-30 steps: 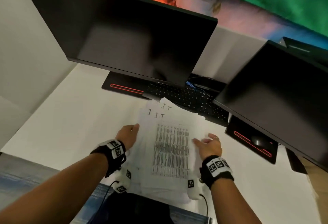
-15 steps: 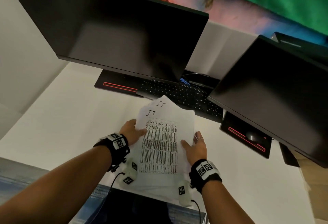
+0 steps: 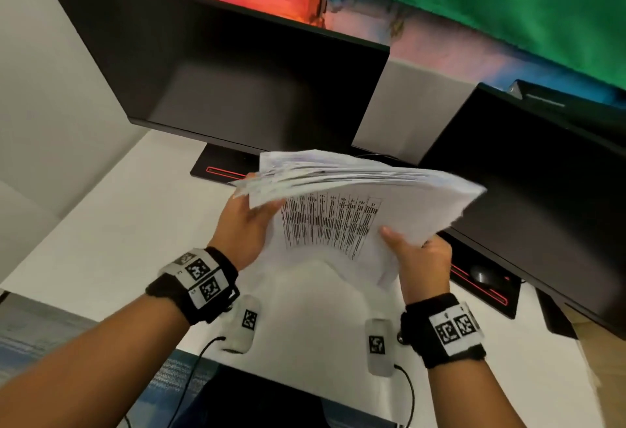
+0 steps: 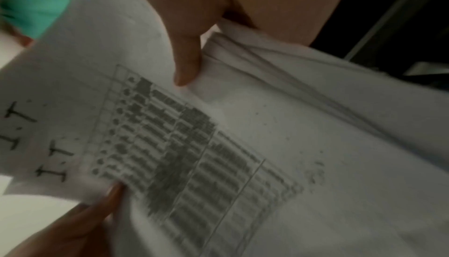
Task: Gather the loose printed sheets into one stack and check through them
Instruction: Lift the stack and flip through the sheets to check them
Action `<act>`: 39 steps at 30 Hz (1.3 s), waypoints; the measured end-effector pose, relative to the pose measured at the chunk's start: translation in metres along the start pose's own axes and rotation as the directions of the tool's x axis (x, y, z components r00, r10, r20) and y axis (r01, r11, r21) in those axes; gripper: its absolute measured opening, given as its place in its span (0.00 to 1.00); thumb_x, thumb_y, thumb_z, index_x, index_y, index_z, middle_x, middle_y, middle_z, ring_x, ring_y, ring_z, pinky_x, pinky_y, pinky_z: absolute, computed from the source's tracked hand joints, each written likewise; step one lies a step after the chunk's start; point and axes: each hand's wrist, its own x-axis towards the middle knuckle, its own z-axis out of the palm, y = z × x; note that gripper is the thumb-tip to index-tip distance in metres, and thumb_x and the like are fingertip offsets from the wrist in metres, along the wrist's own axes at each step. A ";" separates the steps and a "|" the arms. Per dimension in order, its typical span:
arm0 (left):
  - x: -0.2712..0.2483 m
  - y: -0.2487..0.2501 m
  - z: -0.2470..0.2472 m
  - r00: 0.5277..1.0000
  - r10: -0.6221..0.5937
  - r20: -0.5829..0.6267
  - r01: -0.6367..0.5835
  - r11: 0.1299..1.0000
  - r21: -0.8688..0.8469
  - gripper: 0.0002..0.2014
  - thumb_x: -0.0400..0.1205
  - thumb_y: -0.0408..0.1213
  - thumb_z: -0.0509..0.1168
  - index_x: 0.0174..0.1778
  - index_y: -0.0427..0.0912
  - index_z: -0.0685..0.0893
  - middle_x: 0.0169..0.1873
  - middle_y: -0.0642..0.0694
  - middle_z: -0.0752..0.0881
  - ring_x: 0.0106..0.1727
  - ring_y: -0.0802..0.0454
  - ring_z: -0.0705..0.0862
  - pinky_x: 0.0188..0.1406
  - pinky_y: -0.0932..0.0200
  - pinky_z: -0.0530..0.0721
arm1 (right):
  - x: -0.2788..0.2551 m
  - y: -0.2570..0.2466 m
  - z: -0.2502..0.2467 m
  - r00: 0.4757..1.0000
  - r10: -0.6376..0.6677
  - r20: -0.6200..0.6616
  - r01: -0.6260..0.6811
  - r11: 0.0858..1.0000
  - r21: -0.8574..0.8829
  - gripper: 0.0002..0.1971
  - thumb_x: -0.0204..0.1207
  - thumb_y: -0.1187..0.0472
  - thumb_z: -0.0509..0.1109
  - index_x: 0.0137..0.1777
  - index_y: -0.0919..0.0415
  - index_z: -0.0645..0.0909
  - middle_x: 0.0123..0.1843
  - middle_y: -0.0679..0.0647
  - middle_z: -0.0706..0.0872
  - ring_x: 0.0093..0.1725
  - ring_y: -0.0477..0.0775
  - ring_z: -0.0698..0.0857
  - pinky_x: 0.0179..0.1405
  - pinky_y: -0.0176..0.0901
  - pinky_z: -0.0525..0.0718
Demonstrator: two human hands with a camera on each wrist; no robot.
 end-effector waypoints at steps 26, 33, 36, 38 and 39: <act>0.028 0.018 0.016 0.952 0.057 -0.300 -0.141 0.953 -0.270 0.22 0.80 0.44 0.68 0.64 0.39 0.70 0.39 0.61 0.83 0.42 0.66 0.83 0.53 0.67 0.81 | -0.014 -0.032 0.042 0.925 -0.327 -0.194 0.357 0.922 0.150 0.17 0.72 0.59 0.77 0.60 0.56 0.82 0.52 0.55 0.91 0.51 0.55 0.91 0.50 0.47 0.90; 0.033 0.021 0.019 0.952 0.106 -0.288 -0.154 0.977 -0.150 0.11 0.86 0.32 0.65 0.62 0.33 0.76 0.45 0.53 0.79 0.42 0.73 0.82 0.40 0.76 0.80 | -0.012 -0.035 0.053 0.888 -0.340 -0.311 0.387 0.916 0.106 0.07 0.77 0.60 0.69 0.53 0.54 0.84 0.52 0.57 0.92 0.55 0.62 0.90 0.55 0.54 0.89; 0.031 0.024 0.018 0.957 0.120 -0.263 -0.156 0.980 -0.123 0.11 0.85 0.34 0.66 0.62 0.36 0.78 0.46 0.54 0.82 0.43 0.70 0.84 0.38 0.76 0.81 | -0.008 -0.028 0.054 0.891 -0.319 -0.323 0.360 0.930 0.074 0.10 0.82 0.67 0.67 0.52 0.50 0.84 0.52 0.52 0.92 0.52 0.52 0.89 0.50 0.48 0.88; 0.030 0.024 0.015 0.960 0.159 -0.231 -0.190 0.975 -0.117 0.15 0.83 0.38 0.69 0.64 0.41 0.78 0.48 0.51 0.82 0.46 0.66 0.84 0.41 0.73 0.83 | -0.010 -0.025 0.055 0.894 -0.296 -0.337 0.343 0.936 0.087 0.11 0.83 0.66 0.66 0.53 0.48 0.84 0.55 0.52 0.91 0.54 0.55 0.89 0.50 0.49 0.89; 0.030 0.023 0.014 0.962 0.182 -0.201 -0.207 0.972 -0.110 0.18 0.81 0.42 0.70 0.66 0.45 0.78 0.50 0.49 0.83 0.47 0.63 0.84 0.43 0.71 0.84 | -0.010 -0.023 0.054 0.897 -0.289 -0.334 0.339 0.935 0.103 0.10 0.81 0.64 0.67 0.55 0.47 0.83 0.56 0.53 0.91 0.55 0.57 0.89 0.50 0.49 0.90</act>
